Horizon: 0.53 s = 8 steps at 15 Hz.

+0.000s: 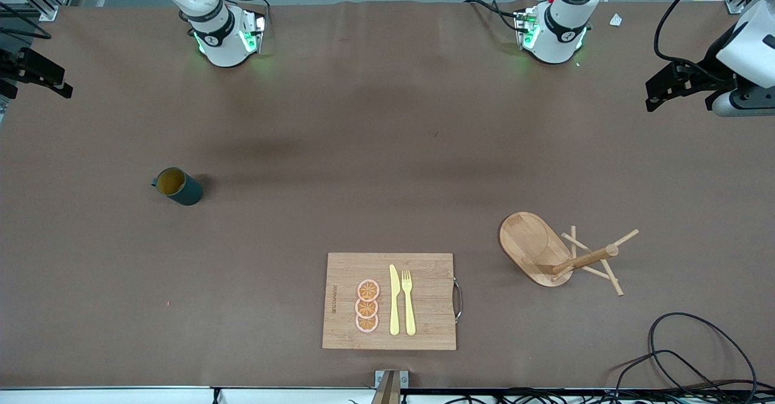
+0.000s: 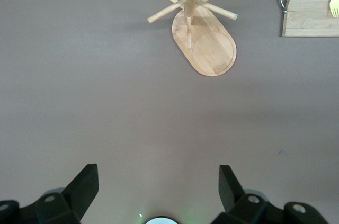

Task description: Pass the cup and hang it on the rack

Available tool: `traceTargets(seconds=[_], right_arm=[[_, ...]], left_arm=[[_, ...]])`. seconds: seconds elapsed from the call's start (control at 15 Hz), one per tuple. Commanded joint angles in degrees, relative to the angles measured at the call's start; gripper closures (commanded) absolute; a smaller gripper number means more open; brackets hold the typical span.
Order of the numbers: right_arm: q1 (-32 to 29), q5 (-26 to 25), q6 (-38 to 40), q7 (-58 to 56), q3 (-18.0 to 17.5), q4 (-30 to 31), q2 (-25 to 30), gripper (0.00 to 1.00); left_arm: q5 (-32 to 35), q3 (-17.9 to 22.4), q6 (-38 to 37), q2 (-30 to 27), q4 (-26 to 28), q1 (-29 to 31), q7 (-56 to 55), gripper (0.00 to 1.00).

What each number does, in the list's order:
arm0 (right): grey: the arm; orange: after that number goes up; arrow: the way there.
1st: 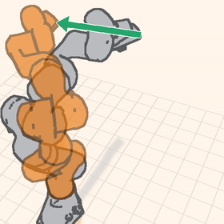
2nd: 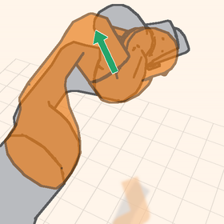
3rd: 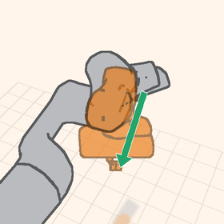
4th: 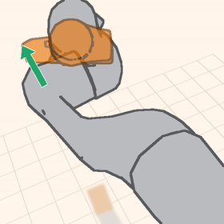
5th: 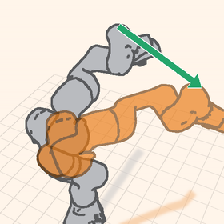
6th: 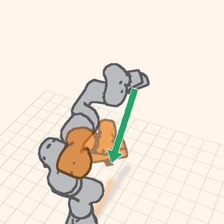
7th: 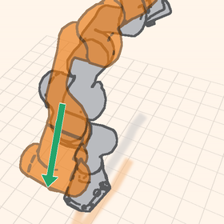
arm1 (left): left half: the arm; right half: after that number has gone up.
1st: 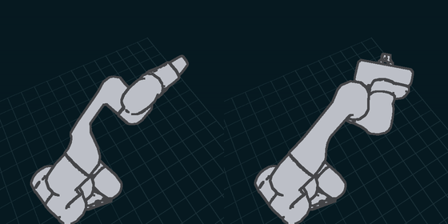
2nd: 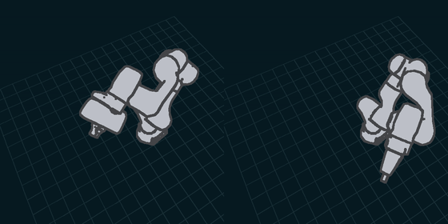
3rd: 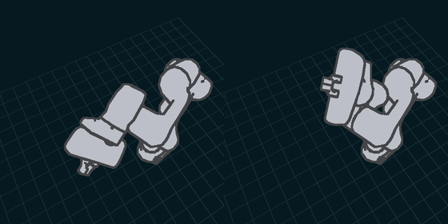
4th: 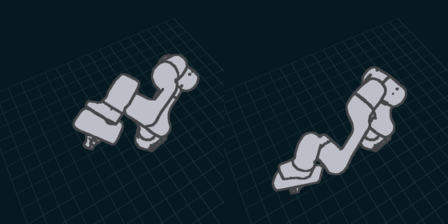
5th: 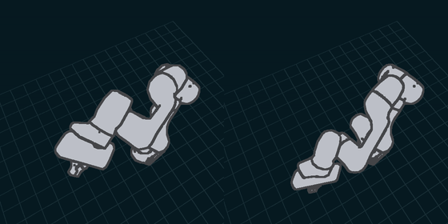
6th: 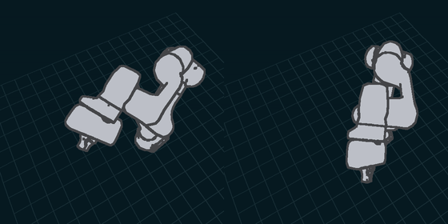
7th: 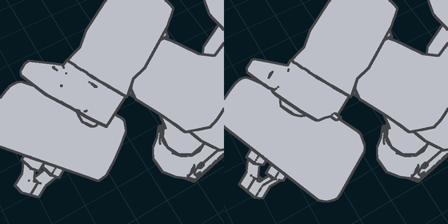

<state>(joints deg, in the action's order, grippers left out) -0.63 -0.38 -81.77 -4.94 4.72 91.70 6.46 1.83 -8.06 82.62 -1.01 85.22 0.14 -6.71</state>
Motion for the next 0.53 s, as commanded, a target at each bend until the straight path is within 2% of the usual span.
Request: traceTargets(seconds=[0.0,0.13,0.27,0.47], right_arm=[[-1.9,0.2,-1.9,0.4,-0.2,-0.8,-4.5,0.0],[-2.4,0.2,-5.3,0.0,-0.2,-1.5,-10.4,0.0],[-2.4,0.1,-7.9,-2.3,-0.2,-0.7,-12.1,0.0],[-3.8,0.2,-14.4,-13.9,-0.3,3.6,-14.7,0.0]], left_arm=[[-1.0,-0.2,-0.4,-0.1,-0.2,0.1,0.2,0.0],[-1.0,-0.2,-0.4,0.0,-0.2,0.1,0.1,0.0],[-1.1,-0.3,-0.4,-0.1,-0.2,0.1,-0.1,0.0],[-1.1,-0.3,-0.7,-0.2,-0.2,0.1,-0.1,0.0]])
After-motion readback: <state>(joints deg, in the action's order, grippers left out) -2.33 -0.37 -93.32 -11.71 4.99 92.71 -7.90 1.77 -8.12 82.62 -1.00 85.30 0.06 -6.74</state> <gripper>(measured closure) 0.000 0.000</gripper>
